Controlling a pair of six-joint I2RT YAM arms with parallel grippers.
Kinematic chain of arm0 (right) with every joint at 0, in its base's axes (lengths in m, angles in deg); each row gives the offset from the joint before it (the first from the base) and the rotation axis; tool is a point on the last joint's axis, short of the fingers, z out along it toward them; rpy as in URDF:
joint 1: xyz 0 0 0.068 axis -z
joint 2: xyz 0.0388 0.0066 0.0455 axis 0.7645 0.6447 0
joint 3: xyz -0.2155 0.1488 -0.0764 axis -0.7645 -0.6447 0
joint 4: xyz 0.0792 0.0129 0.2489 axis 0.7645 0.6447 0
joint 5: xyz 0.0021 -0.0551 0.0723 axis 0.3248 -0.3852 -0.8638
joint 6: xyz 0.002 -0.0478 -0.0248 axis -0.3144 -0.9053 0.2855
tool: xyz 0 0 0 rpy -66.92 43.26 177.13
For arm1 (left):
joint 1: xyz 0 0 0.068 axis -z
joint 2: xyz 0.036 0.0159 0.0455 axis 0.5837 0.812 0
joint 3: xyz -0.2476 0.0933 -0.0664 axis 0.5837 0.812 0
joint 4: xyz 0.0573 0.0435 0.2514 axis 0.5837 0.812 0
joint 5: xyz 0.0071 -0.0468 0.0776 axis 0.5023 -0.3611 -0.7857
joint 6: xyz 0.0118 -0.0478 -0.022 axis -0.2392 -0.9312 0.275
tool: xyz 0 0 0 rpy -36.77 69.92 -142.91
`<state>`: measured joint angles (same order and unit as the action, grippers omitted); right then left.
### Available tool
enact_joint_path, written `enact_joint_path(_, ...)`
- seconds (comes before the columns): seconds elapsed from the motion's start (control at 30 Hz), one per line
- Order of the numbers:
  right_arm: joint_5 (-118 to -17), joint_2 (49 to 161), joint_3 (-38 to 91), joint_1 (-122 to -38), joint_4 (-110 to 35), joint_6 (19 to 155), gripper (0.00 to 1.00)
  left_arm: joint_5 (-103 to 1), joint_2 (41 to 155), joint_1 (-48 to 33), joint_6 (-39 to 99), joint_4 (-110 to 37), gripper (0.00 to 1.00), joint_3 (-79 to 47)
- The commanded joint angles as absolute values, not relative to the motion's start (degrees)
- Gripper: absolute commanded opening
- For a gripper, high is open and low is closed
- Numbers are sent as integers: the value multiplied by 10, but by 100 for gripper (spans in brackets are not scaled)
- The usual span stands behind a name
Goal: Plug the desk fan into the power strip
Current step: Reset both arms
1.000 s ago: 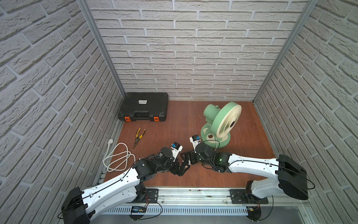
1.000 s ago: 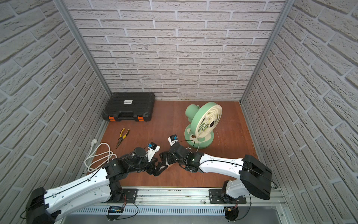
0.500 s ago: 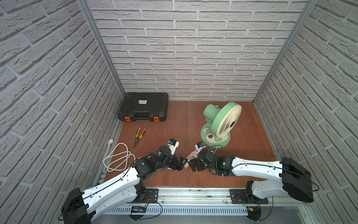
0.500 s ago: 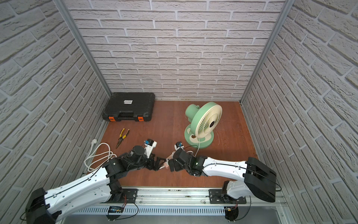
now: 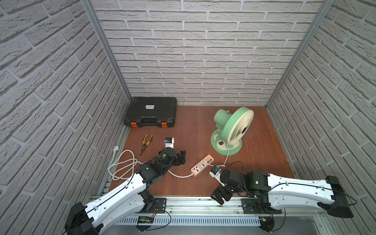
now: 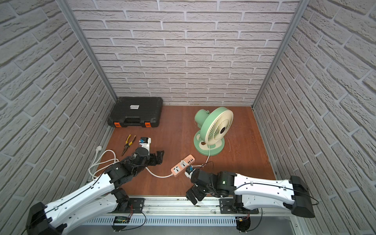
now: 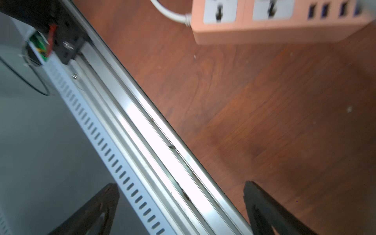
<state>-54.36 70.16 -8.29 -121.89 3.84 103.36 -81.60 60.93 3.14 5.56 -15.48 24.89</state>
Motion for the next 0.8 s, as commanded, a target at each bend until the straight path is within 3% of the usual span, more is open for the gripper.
enact_joint_path(0.0, -471, 642, -20, -1225, 120, 990, 100, -855, 589, 28, 87, -124, 98, 209)
enact_joint_path(0.07, -393, 607, 10, -1225, 139, 987, 100, -872, 583, 28, 108, -109, 98, 186)
enact_joint_path(0.2, -114, 565, 54, -1225, 167, 1023, 100, -932, 587, 27, 174, -71, 98, 118)
enact_joint_path(0.3, 102, 567, 56, -1219, 166, 1040, 99, -1028, 598, 24, 228, -79, 98, 80)
enact_joint_path(0.37, 187, 585, 56, -1172, 162, 1053, 99, -1089, 610, 9, 286, -124, 98, 76)
enact_joint_path(0.6, 92, 612, -79, -731, -94, 1022, 99, -1074, 675, -183, 370, -348, 99, 185)
enact_joint_path(0.67, 93, 638, -143, -658, -187, 997, 99, -1070, 703, -249, 378, -404, 98, 234)
enact_joint_path(0.77, 92, 692, -169, -602, -210, 1020, 99, -1022, 735, -293, 407, -474, 98, 271)
